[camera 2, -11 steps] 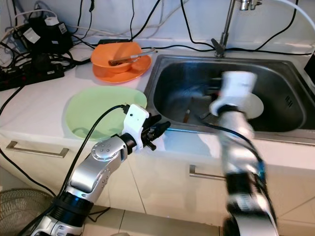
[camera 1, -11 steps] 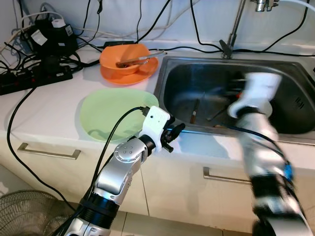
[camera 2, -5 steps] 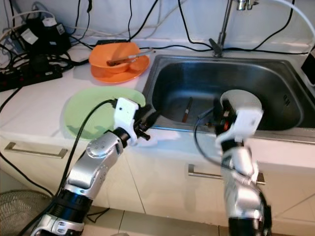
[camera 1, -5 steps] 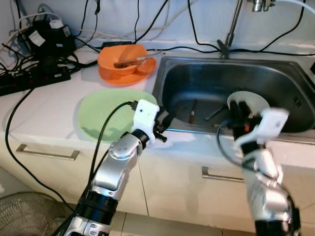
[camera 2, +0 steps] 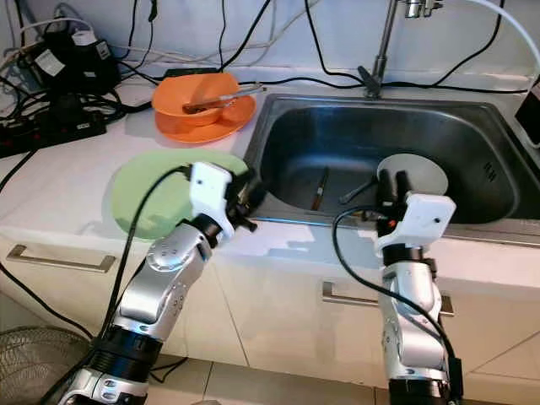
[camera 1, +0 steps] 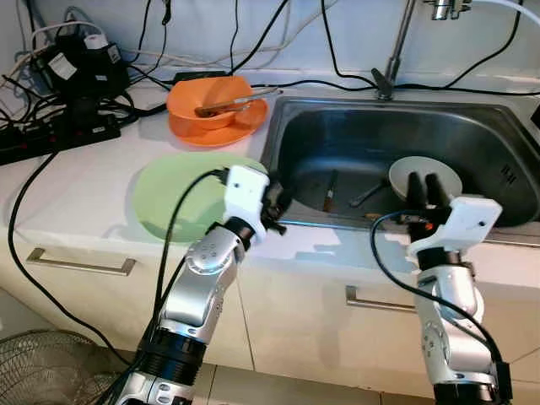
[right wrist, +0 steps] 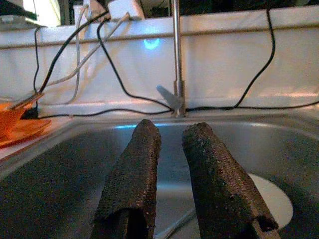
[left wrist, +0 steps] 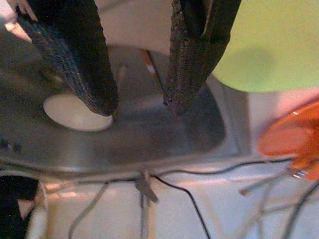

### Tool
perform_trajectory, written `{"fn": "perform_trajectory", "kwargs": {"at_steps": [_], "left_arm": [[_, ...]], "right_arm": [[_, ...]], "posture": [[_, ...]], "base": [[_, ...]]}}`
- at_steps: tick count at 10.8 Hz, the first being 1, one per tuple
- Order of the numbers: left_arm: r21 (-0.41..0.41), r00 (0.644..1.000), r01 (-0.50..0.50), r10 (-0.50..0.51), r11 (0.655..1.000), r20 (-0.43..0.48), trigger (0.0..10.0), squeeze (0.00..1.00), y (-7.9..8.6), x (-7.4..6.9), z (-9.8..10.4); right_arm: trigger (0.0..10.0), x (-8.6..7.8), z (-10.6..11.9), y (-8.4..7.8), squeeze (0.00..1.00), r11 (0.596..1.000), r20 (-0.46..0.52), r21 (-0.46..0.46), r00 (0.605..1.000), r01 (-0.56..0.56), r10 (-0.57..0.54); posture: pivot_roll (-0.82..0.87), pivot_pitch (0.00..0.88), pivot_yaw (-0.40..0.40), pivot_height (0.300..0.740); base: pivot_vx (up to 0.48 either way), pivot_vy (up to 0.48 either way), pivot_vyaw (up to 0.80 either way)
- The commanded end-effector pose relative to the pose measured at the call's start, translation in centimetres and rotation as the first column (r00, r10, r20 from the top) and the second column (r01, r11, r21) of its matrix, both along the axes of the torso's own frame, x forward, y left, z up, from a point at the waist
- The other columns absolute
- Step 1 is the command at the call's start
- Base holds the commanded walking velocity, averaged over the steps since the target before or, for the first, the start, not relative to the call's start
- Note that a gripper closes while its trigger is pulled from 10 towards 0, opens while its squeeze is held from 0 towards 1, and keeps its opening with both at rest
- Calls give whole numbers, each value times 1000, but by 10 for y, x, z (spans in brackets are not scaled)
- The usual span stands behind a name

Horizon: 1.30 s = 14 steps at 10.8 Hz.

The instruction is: Kitchen organization

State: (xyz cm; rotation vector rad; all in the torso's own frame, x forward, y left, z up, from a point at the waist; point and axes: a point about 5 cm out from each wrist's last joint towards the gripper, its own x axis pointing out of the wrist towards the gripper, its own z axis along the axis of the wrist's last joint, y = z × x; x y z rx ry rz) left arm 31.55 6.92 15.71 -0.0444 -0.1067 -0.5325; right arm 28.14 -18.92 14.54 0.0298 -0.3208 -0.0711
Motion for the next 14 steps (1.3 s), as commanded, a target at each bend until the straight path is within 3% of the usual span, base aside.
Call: {"fn": "perform_trajectory", "kwargs": {"at_steps": [1,3,5,8,10,11,14], "left_arm": [[-42,998,-58,59,997,34,10000,0,8,3,6],[-98,975,-185,196,978,109,10000,0,26,5,19],[-20,935,-304,302,952,188,10000,0,71,8,36],[-90,866,-482,489,872,104,10000,0,134,2,38],[-82,835,-548,551,832,12,10000,0,166,-15,25],[-105,845,-533,533,839,-28,10000,0,170,-20,19],[-271,856,-518,492,812,-161,10000,0,181,-46,0]], "right_arm": [[10000,2,2,2,0,1000,17,-5,1000,6,-6],[10000,2,0,3,0,1000,17,-2,1000,13,-13],[10000,3,-3,10,0,1000,7,-1,1000,-10,10],[10000,5,-6,13,0,1000,-8,2,1000,-23,23],[10000,5,-6,14,0,999,-13,1,999,-38,38],[10000,5,-7,15,0,999,-14,2,999,-41,41],[10000,4,-8,17,0,999,-22,1,998,-52,52]], "posture": [[2,0,71,740],[14,0,70,740],[39,0,66,740],[59,0,59,740],[78,0,53,740],[82,0,51,740],[90,0,46,740]], "base": [[0,0,0],[0,0,0],[0,0,0],[0,0,0],[0,0,0],[0,0,0],[0,0,0]]}}
